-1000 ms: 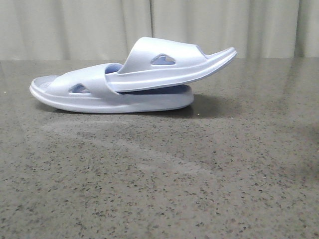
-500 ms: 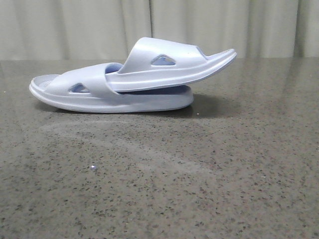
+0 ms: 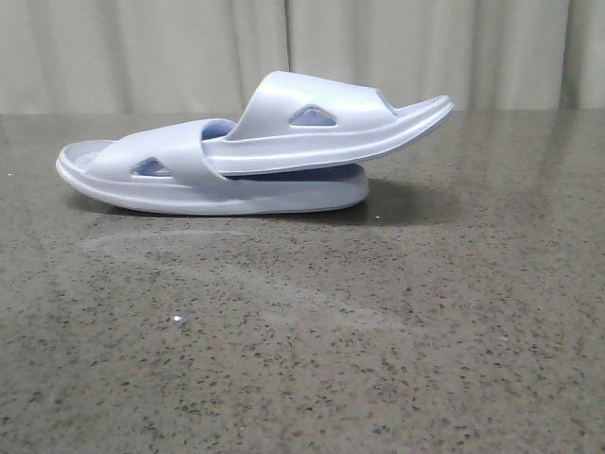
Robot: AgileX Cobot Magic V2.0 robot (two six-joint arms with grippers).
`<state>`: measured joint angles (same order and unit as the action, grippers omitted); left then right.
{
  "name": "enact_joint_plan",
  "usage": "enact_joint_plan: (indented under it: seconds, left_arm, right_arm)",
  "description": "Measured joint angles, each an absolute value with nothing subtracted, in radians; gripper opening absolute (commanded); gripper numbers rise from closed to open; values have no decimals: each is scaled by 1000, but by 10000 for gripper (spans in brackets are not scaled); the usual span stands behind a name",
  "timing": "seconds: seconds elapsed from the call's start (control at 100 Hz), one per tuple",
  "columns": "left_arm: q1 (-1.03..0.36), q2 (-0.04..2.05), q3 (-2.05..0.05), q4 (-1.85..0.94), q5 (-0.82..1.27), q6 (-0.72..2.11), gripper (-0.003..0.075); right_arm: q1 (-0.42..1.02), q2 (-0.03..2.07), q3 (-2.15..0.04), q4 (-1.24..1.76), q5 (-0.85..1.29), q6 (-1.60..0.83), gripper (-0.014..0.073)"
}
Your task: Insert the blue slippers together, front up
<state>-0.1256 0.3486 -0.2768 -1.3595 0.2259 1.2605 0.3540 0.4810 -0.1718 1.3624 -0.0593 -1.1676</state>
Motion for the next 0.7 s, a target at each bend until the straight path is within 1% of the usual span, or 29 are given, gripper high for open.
enact_joint_plan:
  seconds: [0.4, 0.47, 0.52, 0.57, 0.7]
  left_arm:
    - [-126, 344, -272, -1361, 225, 1261, 15]
    - [-126, 335, -261, -1318, 220, 1245, 15]
    - [-126, 318, -250, -1246, 209, 1167, 15]
    - [-121, 293, -229, -1106, 187, 1021, 15]
    - [-97, 227, -142, -654, 140, 480, 15]
  right_arm:
    - [354, 481, -172, 1362, -61, -1168, -79]
    - [354, 481, -172, 1362, -63, -1168, -79]
    - [354, 481, -172, 1362, -63, -1168, -79]
    - [354, 481, -172, 1362, -63, -1168, -79]
    - [354, 481, -172, 1362, -63, -1169, -79]
